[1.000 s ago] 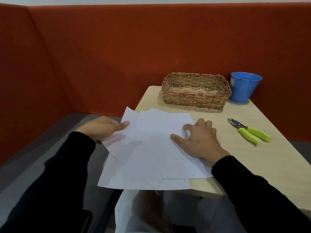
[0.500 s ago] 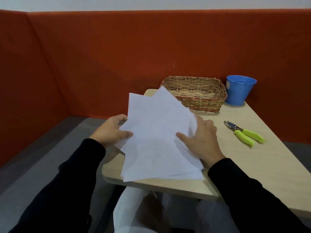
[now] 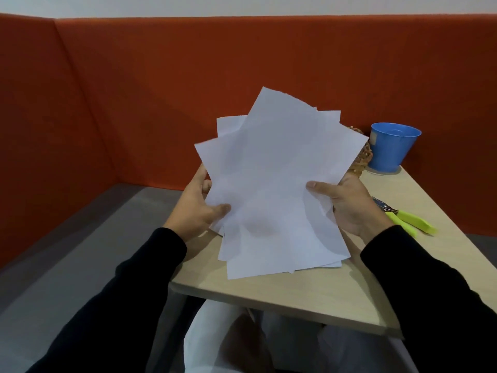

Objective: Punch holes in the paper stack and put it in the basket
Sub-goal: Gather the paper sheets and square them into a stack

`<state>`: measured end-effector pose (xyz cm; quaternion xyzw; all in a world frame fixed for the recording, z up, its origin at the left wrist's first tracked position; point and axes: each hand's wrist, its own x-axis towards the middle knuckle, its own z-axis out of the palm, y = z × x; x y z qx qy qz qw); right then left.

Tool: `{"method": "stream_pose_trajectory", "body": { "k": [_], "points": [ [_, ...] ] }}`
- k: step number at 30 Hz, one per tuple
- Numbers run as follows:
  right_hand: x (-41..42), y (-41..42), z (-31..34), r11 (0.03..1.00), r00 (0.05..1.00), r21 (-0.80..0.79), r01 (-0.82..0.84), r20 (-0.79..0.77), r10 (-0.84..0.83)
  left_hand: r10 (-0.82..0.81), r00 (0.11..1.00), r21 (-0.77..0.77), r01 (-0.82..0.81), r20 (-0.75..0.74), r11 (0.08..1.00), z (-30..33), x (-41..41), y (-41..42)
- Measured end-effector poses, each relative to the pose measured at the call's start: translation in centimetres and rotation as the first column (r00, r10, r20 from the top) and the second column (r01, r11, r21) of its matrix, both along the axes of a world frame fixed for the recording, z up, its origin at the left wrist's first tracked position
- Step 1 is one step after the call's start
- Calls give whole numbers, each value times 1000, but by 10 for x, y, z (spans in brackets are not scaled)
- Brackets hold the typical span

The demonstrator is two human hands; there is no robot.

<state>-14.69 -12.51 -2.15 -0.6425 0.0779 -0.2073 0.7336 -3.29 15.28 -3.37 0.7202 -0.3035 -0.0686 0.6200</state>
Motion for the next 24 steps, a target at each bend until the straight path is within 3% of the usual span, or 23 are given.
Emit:
{"method": "stream_pose_trajectory", "body": {
  "k": [8, 12, 16, 19, 24],
  "points": [
    [8, -11, 20, 993, 987, -98, 69, 152, -54, 140, 987, -12, -140, 79, 990, 15, 11, -30],
    [21, -35, 43, 952, 953, -212, 221, 254, -165, 166, 968, -160, -137, 187, 978, 41, 28, -73],
    [35, -61, 60, 914, 912, -215, 345, 308, -271, 144, 958, -280, -71, 250, 957, 61, 52, -106],
    [35, -70, 58, 915, 915, -209, 346, 290, -280, 132, 959, -215, -78, 252, 974, 64, 61, -119],
    [17, -69, 31, 930, 950, -251, 268, 231, -212, 122, 952, 26, -134, 279, 991, 48, 52, -113]
  ]
}}
